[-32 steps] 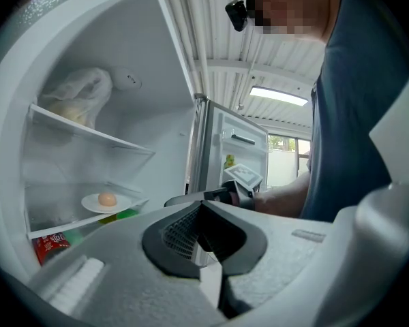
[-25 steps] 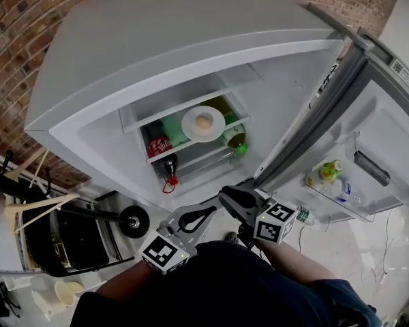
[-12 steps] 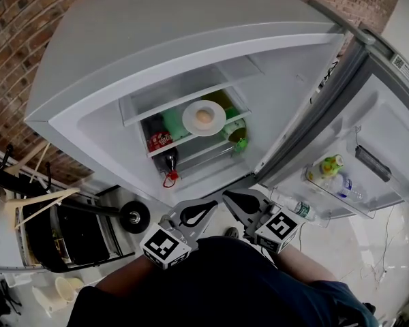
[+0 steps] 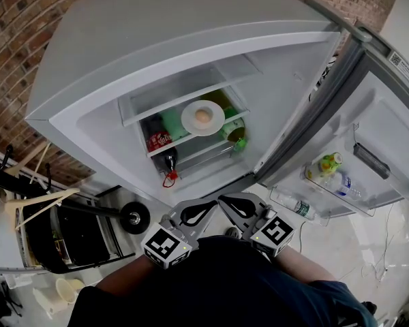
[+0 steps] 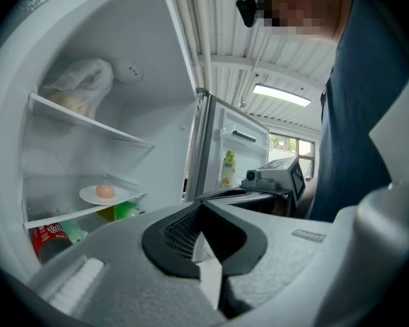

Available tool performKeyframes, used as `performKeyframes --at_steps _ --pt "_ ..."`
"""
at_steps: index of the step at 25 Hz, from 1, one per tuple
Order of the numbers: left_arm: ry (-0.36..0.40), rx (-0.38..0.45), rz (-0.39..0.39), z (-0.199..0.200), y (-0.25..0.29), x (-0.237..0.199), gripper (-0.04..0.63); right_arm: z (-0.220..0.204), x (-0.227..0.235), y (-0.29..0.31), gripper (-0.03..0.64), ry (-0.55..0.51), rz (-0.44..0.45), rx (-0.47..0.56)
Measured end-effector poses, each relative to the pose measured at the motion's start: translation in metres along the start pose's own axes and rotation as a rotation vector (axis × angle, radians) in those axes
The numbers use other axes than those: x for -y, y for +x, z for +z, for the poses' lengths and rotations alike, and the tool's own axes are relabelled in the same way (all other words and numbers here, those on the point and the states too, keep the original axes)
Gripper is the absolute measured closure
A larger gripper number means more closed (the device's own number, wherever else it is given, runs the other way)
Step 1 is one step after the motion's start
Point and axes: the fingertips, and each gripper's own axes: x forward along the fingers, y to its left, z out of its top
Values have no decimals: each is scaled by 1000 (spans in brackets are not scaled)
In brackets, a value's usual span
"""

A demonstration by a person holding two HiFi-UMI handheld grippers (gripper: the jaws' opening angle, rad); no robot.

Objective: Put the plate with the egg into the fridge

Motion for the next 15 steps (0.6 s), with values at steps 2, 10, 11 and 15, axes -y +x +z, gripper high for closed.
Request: performKeyframes --at_steps 2,10,11,15 --pt "-2 1 -1 0 0 1 591 1 -2 0 607 -11 7 1" --pt "-11 1 6 2 0 2 591 1 -3 -1 607 -18 -6 5" --pt "-4 -1 5 2 0 1 591 2 -3 0 607 -21 -6 9" --pt "-8 -7 5 0 0 2 591 0 -3 0 607 -27 -9 8"
